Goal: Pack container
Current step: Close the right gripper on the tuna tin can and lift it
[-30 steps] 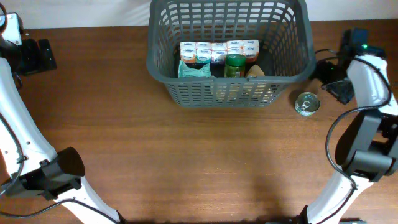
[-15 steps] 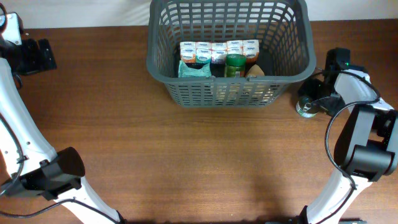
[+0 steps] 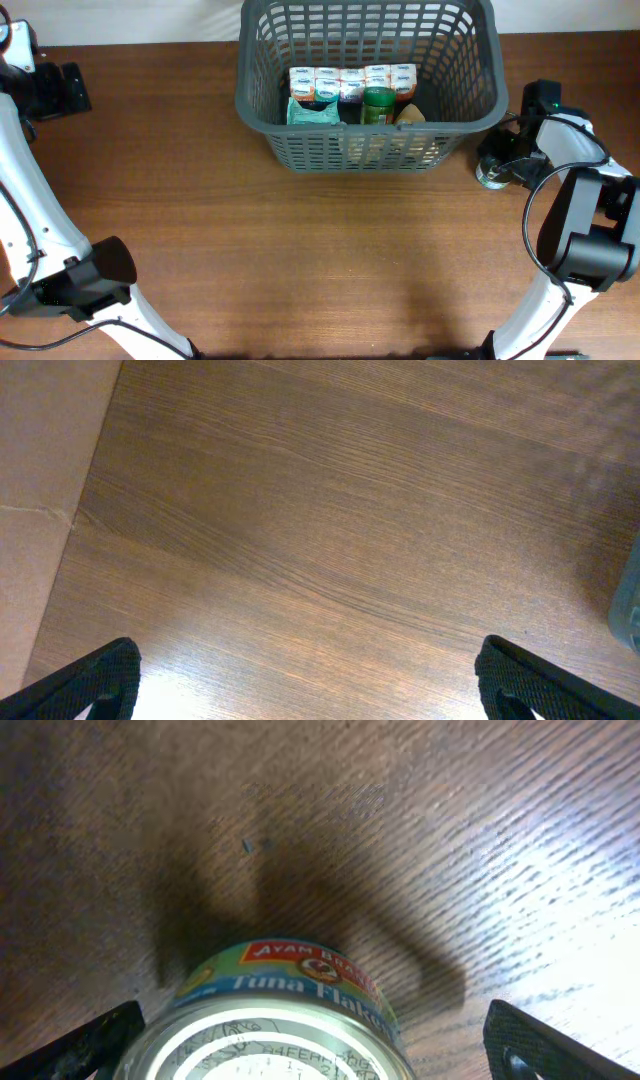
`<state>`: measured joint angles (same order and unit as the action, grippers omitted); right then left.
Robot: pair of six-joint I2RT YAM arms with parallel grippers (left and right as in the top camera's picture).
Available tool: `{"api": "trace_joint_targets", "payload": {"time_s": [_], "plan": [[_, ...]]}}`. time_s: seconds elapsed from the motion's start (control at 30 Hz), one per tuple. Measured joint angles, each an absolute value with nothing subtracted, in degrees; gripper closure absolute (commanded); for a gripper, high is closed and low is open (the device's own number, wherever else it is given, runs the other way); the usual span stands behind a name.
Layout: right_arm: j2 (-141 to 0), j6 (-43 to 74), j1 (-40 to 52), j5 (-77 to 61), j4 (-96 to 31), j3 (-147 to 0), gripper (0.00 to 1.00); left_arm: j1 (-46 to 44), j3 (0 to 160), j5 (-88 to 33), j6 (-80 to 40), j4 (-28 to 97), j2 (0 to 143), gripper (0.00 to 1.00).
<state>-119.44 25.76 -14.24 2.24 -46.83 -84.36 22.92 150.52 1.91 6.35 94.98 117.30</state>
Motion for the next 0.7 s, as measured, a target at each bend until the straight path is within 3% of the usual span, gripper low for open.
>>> {"api": "trace_joint_targets", "payload": {"time_s": [0.7], "plan": [[-117.9,28.1,-14.2,2.7,-42.3,-79.7,0.04,22.9,150.5,1.9,6.3,95.0,117.3,0.01]]}}
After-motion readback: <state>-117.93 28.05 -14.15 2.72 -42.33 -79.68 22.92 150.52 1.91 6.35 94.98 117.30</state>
